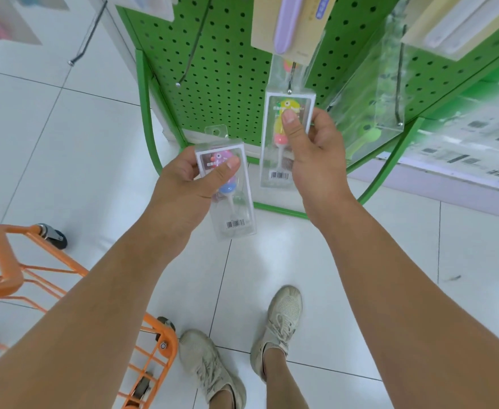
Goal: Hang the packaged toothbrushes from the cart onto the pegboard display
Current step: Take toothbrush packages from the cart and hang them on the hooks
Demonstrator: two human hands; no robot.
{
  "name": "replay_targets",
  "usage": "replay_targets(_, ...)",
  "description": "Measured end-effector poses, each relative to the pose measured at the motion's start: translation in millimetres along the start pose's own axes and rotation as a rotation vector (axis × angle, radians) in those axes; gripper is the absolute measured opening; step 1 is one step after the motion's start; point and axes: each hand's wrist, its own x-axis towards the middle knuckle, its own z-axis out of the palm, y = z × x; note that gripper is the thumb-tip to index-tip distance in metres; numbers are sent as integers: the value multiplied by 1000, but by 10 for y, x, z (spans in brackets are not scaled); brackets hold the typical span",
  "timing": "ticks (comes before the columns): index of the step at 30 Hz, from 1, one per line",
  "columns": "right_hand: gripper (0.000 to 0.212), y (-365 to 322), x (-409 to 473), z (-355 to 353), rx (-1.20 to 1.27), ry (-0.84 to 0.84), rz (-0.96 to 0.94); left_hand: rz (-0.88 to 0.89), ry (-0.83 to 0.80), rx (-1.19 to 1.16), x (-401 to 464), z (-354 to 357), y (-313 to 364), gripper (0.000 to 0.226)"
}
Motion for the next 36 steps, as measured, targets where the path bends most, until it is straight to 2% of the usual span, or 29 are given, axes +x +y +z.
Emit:
replay_targets(2,32,-28,146,68,9,51,83,6,-7,1,8,16,18,50)
replay_targets(5,85,1,356,171,30,76,305,13,-18,6,32,64,66,47)
replay_targets(6,91,29,412,193,41,84,370,16,-22,4,37,81,80,49)
replay_targets(8,83,112,491,210,125,124,483,19,-30,-5,45,115,93,47)
replay_targets(10,57,183,513,205,178,138,563,21,-24,-8,52,133,89,36)
replay_targets(13,33,250,326,131,163,63,570,30,6,15,58,151,64,36)
replay_targets(16,39,171,-103,-41,285,-63,534,43,33,6,44,176,58,44)
replay_targets(19,28,50,-467,-183,250,-230,315,87,-39,-13,5,222,71,38)
replay_targets(21,24,35,-571,-220,206,-196,151,106,-96,-37,-21,267,95,45)
replay_targets(23,26,53,-574,-227,214,-159,72,119,-133,-67,-33,306,134,48)
replay_targets(36,25,-25,-325,-279,246,-145,84,180,-40,-38,92,439,197,25)
